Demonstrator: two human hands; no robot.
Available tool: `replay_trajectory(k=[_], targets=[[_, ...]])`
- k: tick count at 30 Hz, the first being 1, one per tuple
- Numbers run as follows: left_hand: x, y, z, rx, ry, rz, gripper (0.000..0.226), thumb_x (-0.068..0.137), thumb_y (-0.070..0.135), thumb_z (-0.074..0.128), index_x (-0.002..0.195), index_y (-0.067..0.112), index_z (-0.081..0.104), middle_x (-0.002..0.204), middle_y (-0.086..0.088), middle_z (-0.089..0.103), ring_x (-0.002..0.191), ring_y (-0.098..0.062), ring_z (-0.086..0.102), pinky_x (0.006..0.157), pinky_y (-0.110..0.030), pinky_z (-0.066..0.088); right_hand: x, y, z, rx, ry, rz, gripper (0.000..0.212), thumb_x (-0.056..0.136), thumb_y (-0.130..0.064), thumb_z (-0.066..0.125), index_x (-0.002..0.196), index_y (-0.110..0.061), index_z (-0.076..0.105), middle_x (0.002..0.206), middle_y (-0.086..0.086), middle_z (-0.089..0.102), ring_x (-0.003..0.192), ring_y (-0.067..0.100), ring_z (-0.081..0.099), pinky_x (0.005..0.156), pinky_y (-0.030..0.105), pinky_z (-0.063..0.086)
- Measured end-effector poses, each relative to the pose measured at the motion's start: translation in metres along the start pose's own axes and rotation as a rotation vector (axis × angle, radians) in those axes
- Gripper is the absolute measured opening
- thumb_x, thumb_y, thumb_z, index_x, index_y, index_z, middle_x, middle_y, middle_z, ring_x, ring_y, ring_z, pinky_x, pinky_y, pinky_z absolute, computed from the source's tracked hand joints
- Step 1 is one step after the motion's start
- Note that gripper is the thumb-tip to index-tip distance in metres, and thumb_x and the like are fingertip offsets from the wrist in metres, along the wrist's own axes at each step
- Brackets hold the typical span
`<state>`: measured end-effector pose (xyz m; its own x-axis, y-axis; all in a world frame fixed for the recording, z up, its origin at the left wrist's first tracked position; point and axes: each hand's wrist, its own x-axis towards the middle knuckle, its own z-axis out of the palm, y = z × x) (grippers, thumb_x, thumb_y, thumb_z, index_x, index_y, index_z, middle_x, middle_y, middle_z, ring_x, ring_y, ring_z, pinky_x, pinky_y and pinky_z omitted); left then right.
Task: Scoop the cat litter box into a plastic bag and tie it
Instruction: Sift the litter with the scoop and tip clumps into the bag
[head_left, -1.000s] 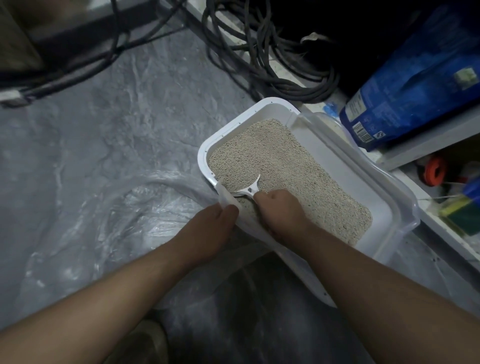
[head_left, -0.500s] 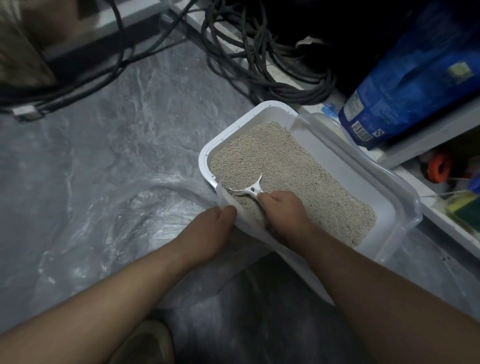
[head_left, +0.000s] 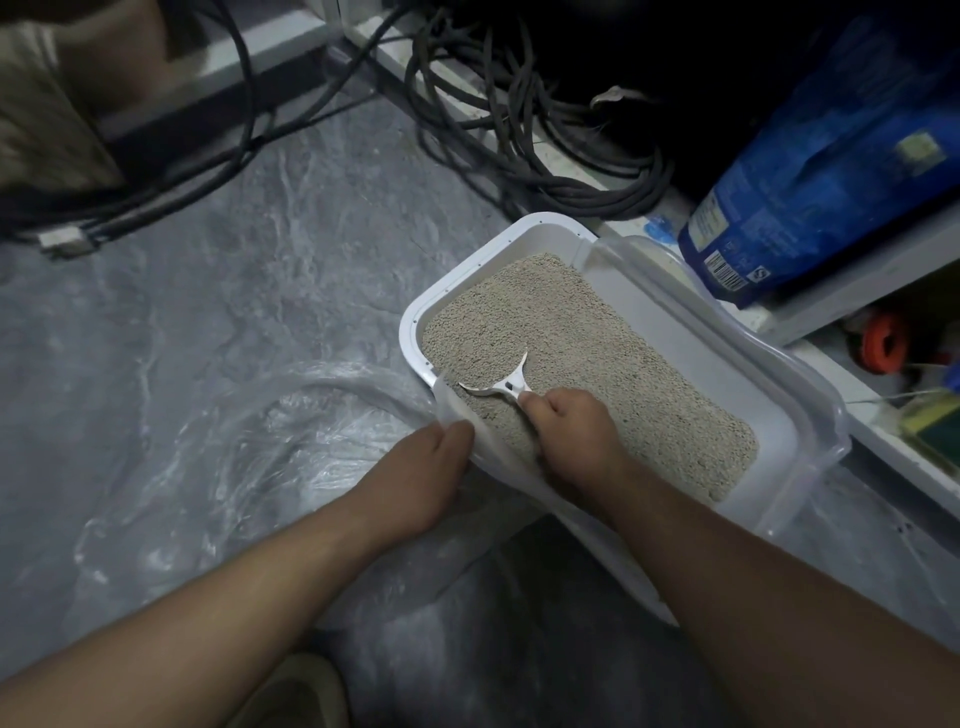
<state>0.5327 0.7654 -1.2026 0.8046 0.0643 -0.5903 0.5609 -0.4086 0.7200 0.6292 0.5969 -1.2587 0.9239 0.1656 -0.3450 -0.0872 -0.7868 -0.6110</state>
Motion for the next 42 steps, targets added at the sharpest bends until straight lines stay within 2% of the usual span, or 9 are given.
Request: replay_trajectory(k=[4,9,15,19,22,29,34,39,42], targets=[[0.005,-0.006,0.002,-0.015,-0.003,-0.026,0.047,0.108,0.036,0.029,0.111,-0.002,0.056,0.115,-0.025,0.064,0.097,-0.034,0.062,0.090,-0.050,0.050,0.004,-0.001,-0.004,0.019,0.003,-0.021,0.055,0.095,-0.052,0.053,0.067,-0.005,0.061,0.061,0.013,0.064,0.061,0.032,0.062,0.061,0.042,0.052],[0.005,-0.007,0.002,-0.032,-0.001,-0.040,0.036,0.108,0.038,0.028,0.109,0.010,0.052,0.122,-0.028,0.061,0.111,-0.044,0.061,0.093,-0.053,0.048,0.003,0.001,-0.011,0.079,-0.035,-0.013,0.056,0.094,-0.052,0.055,0.067,-0.003,0.059,0.063,0.019,0.064,0.054,0.036,0.060,0.058,0.052,0.054],[0.003,-0.003,0.001,-0.007,0.001,-0.028,0.045,0.109,0.034,0.029,0.113,-0.002,0.057,0.116,-0.025,0.063,0.105,-0.040,0.063,0.091,-0.051,0.051,-0.009,0.011,-0.018,0.078,-0.020,-0.011,0.052,0.096,-0.048,0.056,0.067,-0.006,0.060,0.059,0.013,0.063,0.047,0.022,0.053,0.055,0.044,0.049],[-0.001,0.003,-0.001,0.015,0.004,0.018,0.043,0.107,0.032,0.029,0.107,-0.001,0.056,0.107,-0.020,0.063,0.098,-0.034,0.065,0.087,-0.052,0.053,-0.015,0.015,-0.023,0.129,0.004,-0.007,0.055,0.094,-0.053,0.054,0.068,-0.005,0.059,0.060,0.015,0.064,0.053,0.034,0.060,0.057,0.047,0.052],[-0.002,0.003,0.000,0.021,0.003,0.002,0.047,0.105,0.038,0.029,0.108,0.000,0.057,0.109,-0.021,0.065,0.101,-0.036,0.065,0.088,-0.048,0.054,-0.018,0.015,-0.027,0.169,0.018,-0.005,0.054,0.095,-0.050,0.055,0.064,-0.006,0.058,0.052,0.010,0.060,0.045,0.028,0.055,0.057,0.047,0.054],[0.001,0.001,0.004,-0.033,0.028,-0.037,0.044,0.108,0.034,0.027,0.105,-0.001,0.054,0.110,-0.024,0.066,0.102,-0.039,0.065,0.094,-0.056,0.052,-0.031,0.009,-0.038,0.294,0.035,0.036,0.049,0.099,-0.040,0.057,0.064,-0.006,0.057,0.044,0.001,0.055,0.036,0.016,0.048,0.045,0.030,0.043],[-0.001,0.003,0.005,-0.085,0.035,-0.069,0.035,0.109,0.036,0.029,0.111,0.009,0.051,0.125,-0.030,0.060,0.116,-0.044,0.059,0.100,-0.058,0.047,-0.042,0.007,-0.043,0.358,0.057,0.056,0.048,0.098,-0.042,0.058,0.061,-0.012,0.056,0.044,0.001,0.054,0.037,0.017,0.048,0.045,0.029,0.041],[-0.005,0.007,0.004,-0.071,0.066,-0.032,0.047,0.108,0.033,0.027,0.107,-0.007,0.053,0.105,-0.025,0.065,0.097,-0.038,0.064,0.091,-0.056,0.053,-0.051,0.008,-0.047,0.367,0.070,0.083,0.048,0.096,-0.043,0.059,0.059,-0.013,0.054,0.044,0.001,0.054,0.038,0.018,0.048,0.047,0.035,0.045],[-0.002,0.003,0.004,-0.062,0.042,-0.052,0.047,0.108,0.035,0.027,0.108,-0.004,0.053,0.113,-0.027,0.064,0.105,-0.041,0.063,0.094,-0.056,0.052,-0.055,0.012,-0.049,0.324,0.046,0.087,0.048,0.095,-0.045,0.059,0.059,-0.012,0.054,0.044,0.002,0.055,0.039,0.019,0.050,0.051,0.040,0.050]])
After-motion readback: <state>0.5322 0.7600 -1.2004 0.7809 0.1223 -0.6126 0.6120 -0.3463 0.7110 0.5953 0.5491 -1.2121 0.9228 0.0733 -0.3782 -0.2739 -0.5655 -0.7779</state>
